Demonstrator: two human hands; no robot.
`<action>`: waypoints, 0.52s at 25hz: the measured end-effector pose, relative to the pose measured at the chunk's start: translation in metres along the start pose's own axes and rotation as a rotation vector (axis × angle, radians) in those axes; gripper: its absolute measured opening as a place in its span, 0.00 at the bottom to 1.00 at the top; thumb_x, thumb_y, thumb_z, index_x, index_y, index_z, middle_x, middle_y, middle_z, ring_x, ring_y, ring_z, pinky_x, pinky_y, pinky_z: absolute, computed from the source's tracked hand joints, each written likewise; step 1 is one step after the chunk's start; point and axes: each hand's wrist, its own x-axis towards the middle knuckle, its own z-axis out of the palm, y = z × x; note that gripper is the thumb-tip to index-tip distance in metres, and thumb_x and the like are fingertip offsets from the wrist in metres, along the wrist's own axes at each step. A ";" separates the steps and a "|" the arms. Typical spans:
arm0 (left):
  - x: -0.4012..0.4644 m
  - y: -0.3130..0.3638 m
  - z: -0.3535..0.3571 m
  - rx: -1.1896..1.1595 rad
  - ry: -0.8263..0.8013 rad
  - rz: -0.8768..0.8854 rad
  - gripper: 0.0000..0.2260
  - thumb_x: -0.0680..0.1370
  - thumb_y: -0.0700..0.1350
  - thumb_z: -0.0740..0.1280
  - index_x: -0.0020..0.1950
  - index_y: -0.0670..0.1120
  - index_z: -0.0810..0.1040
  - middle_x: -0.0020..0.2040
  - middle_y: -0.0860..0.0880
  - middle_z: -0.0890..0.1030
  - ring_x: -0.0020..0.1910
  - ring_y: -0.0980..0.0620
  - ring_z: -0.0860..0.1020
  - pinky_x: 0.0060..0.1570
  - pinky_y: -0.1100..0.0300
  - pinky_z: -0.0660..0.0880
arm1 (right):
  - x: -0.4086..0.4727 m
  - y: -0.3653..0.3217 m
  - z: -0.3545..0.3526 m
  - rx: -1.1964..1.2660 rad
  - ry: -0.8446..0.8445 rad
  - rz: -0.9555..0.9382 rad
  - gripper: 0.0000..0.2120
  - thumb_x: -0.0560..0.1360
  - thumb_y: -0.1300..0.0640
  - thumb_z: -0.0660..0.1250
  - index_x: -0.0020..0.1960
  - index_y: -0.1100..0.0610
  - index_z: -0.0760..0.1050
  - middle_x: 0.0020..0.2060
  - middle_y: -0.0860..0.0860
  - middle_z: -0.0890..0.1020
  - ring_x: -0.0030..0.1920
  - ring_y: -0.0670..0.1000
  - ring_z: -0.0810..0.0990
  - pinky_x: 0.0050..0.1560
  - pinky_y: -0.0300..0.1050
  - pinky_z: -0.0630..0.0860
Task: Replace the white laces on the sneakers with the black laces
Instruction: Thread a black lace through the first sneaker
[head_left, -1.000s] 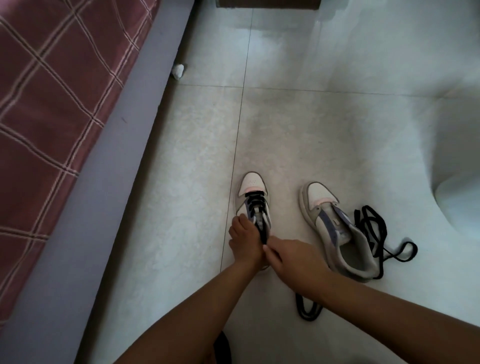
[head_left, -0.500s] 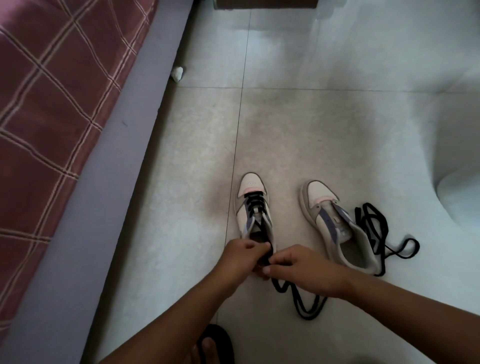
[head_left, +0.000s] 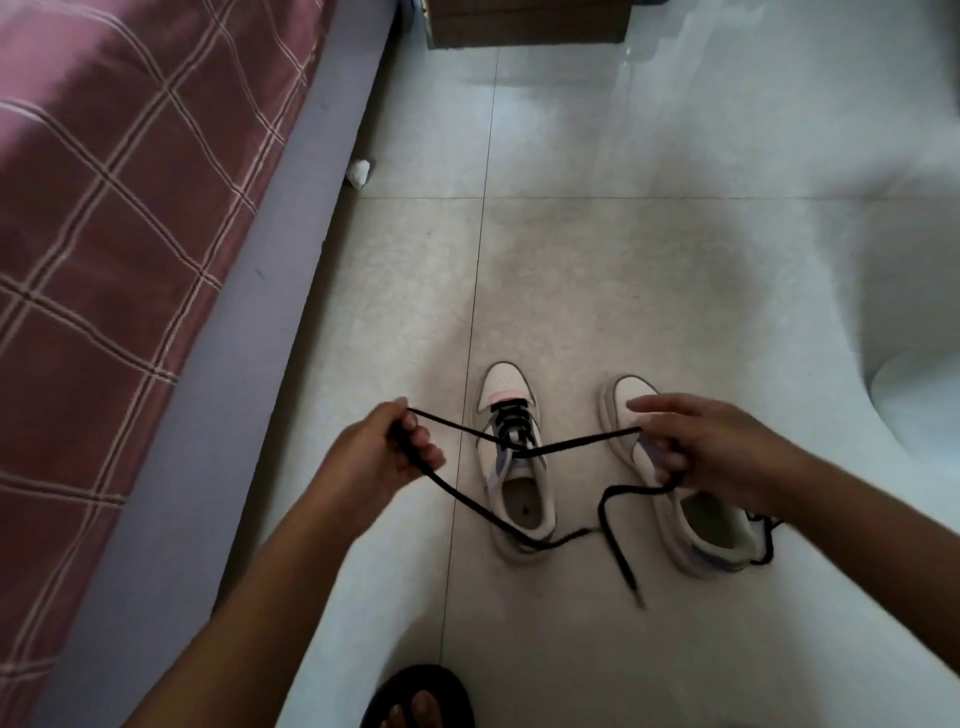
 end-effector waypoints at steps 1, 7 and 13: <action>0.000 0.010 -0.005 0.039 0.006 0.039 0.15 0.81 0.47 0.56 0.35 0.45 0.68 0.25 0.50 0.70 0.24 0.52 0.73 0.36 0.55 0.76 | -0.001 -0.011 -0.012 -0.239 -0.049 0.081 0.03 0.76 0.63 0.64 0.46 0.63 0.75 0.25 0.51 0.65 0.24 0.48 0.63 0.25 0.41 0.68; -0.020 0.065 -0.016 0.044 0.023 0.223 0.15 0.81 0.47 0.54 0.34 0.47 0.65 0.22 0.53 0.64 0.21 0.55 0.64 0.26 0.64 0.65 | -0.016 -0.083 -0.063 -0.258 -0.169 0.065 0.11 0.70 0.51 0.66 0.38 0.60 0.77 0.23 0.48 0.61 0.18 0.44 0.57 0.20 0.36 0.65; -0.055 0.113 -0.011 0.075 -0.100 0.502 0.19 0.80 0.48 0.57 0.33 0.49 0.79 0.26 0.54 0.66 0.23 0.56 0.65 0.27 0.67 0.66 | -0.018 -0.122 -0.093 0.450 -0.602 -0.189 0.22 0.83 0.52 0.45 0.55 0.63 0.73 0.37 0.58 0.76 0.32 0.51 0.63 0.42 0.47 0.74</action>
